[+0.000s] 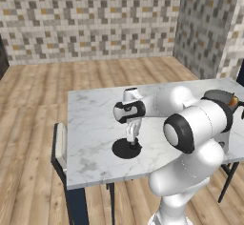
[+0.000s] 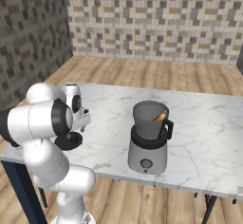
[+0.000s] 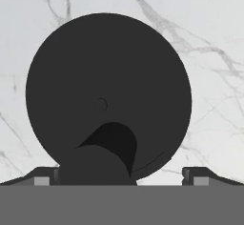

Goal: Open the blender lid, put the banana in the blender, close the lid, and start the blender.

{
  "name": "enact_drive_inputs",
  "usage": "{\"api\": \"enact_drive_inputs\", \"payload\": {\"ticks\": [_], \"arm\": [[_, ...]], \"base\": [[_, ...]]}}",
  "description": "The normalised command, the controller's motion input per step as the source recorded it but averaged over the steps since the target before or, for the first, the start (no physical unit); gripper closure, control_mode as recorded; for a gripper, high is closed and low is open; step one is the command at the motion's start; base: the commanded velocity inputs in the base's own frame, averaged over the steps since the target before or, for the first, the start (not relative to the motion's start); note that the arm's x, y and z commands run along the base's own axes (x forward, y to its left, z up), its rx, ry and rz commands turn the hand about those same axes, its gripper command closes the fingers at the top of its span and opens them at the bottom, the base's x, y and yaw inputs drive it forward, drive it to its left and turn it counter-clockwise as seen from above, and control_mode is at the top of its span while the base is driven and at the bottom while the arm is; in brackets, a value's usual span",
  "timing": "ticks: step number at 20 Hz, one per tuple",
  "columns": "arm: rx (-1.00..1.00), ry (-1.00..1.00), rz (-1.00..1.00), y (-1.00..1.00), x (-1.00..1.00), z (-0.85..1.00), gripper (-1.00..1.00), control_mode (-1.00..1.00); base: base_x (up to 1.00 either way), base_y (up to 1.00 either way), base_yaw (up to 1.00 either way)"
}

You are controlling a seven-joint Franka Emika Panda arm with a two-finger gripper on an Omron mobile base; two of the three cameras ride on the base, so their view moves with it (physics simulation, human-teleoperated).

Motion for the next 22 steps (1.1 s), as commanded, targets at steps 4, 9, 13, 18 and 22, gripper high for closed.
{"api": "enact_drive_inputs", "payload": {"ticks": [4, 9, 13, 18, 22], "arm": [[0.00, 0.00, 0.00, 0.00, -0.04, -0.17, -1.00, -1.00], [0.00, 0.00, 0.00, 0.00, -0.11, -0.15, -1.00, -1.00], [0.00, 0.00, 0.00, 0.05, -0.02, -0.23, -1.00, -1.00], [0.00, 0.00, 0.00, 0.02, -0.03, -0.25, -1.00, -1.00], [0.00, 0.00, 0.00, 0.00, -0.06, -0.25, -1.00, -1.00]], "base": [[0.00, 0.00, 0.00], [0.00, 0.00, 0.00], [0.00, 0.00, 0.00], [0.00, 0.00, 0.00], [0.00, 0.00, 0.00]]}}
